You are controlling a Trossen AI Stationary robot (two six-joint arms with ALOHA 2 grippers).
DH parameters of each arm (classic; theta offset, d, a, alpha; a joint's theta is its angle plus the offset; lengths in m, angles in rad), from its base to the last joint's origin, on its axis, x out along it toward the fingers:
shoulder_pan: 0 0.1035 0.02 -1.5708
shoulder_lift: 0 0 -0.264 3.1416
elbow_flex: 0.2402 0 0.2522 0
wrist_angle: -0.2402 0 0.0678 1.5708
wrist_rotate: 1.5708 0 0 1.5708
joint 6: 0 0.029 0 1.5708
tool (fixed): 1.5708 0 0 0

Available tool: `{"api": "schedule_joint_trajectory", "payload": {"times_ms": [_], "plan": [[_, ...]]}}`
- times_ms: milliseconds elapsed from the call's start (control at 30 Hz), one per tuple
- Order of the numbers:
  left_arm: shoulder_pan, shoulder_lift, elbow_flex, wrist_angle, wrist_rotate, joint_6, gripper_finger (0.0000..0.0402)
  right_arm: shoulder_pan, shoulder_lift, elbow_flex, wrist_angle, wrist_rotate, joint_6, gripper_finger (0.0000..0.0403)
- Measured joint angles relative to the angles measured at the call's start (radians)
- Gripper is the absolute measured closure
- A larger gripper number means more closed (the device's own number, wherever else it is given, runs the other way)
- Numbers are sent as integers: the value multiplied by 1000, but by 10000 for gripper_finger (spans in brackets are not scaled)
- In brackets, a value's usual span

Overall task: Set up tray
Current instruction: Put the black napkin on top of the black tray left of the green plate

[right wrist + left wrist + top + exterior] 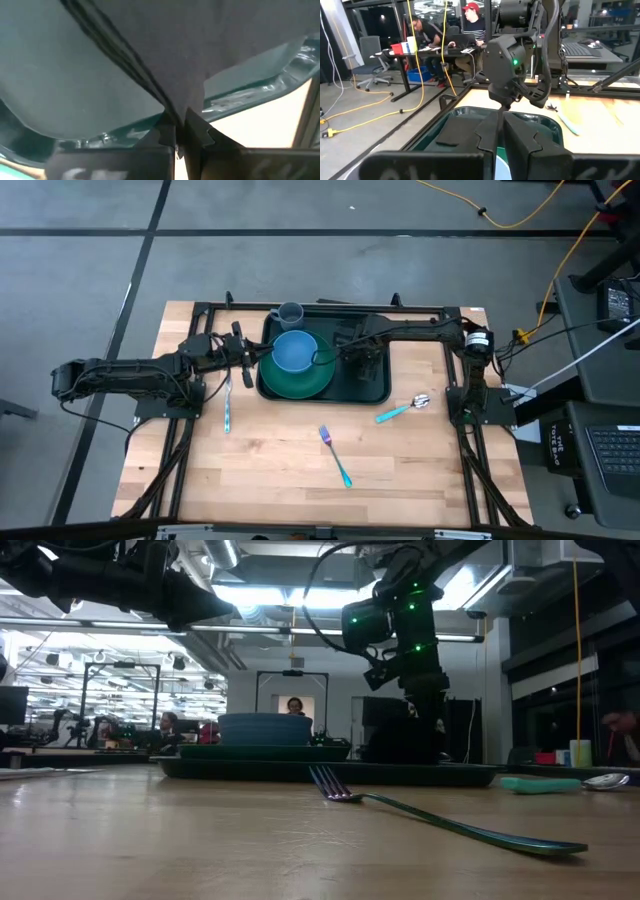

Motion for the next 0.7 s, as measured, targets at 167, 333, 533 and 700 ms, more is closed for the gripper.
{"api": "schedule_joint_trajectory", "payload": {"times_ms": [167,333,533,700], "plan": [[0,0,0,0,0,0,382,0,3,0,19,-84,16,391],[0,0,0,0,0,0,380,1,4,0,22,-107,23,391],[0,0,0,-19,0,0,382,4,4,0,17,-113,26,391],[0,0,0,-29,0,0,378,14,4,0,18,-140,24,391]]}}
